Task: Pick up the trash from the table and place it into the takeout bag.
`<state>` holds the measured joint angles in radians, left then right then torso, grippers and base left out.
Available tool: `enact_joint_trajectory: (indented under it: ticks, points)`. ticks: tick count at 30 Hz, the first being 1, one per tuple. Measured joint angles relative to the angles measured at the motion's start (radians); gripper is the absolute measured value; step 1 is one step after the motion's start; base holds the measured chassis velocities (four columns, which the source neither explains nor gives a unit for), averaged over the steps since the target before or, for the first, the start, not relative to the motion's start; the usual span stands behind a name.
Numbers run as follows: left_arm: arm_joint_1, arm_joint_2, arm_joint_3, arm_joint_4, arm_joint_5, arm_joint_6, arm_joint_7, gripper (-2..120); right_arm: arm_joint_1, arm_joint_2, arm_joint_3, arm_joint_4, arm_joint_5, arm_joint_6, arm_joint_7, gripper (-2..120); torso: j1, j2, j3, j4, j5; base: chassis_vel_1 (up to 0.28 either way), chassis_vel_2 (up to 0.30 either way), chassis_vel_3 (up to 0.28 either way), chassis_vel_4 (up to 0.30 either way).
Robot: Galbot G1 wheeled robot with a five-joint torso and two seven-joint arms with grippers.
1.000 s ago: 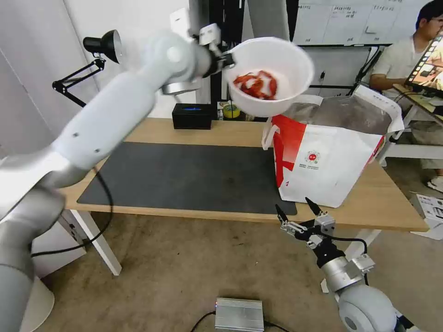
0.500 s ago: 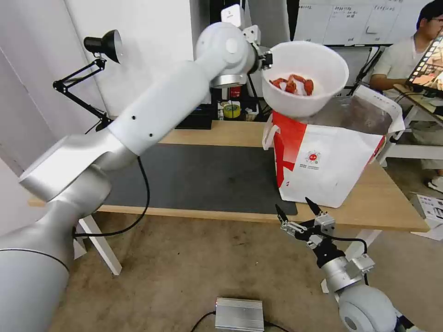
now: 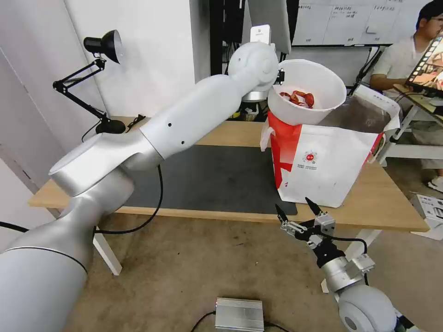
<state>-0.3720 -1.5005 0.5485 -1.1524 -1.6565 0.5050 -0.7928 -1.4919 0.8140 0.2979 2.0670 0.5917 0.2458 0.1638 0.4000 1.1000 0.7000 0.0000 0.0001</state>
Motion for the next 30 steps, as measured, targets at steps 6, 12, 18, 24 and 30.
enact_joint_trajectory:
  ticks: [6, 12, 18, 24, 30]
  points:
    - [-0.016, -0.018, -0.035, 0.011, -0.021, -0.023, 0.008, 0, 0.0, 0.0, 0.0, 0.0, 0.0, 0.0, 0.0, 100, 0.0, 0.0, 0.0, 0.0002, -0.0001, 0.0, 0.0, 0.0, 0.0]
    - [-0.03, -0.05, -0.039, 0.035, -0.027, -0.034, 0.007, 0, 0.0, 0.0, 0.0, 0.0, 0.0, 0.0, 0.0, 100, 0.0, 0.0, 0.0, -0.0001, 0.0, 0.0, 0.0, 0.0, 0.0]
    - [-0.008, -0.06, 0.011, 0.051, 0.023, -0.066, -0.012, 0, 0.0, 0.0, 0.0, 0.0, 0.0, 0.0, 0.0, 100, 0.0, 0.0, 0.0, 0.0, 0.0, 0.0, 0.0, 0.0, 0.0]
    - [0.026, -0.054, 0.053, 0.036, 0.105, -0.107, -0.027, 0, 0.0, 0.0, 0.0, 0.0, 0.0, 0.0, 0.0, 100, 0.0, 0.0, 0.0, -0.0001, -0.0001, 0.0, 0.0, 0.0, 0.0]
    - [0.035, -0.024, 0.094, -0.01, 0.175, -0.149, 0.021, 0, 0.0, 0.0, 0.0, 0.0, 0.0, 0.0, 0.0, 100, 0.0, 0.0, 0.0, 0.0001, -0.0002, 0.0, 0.0, 0.0, 0.0]
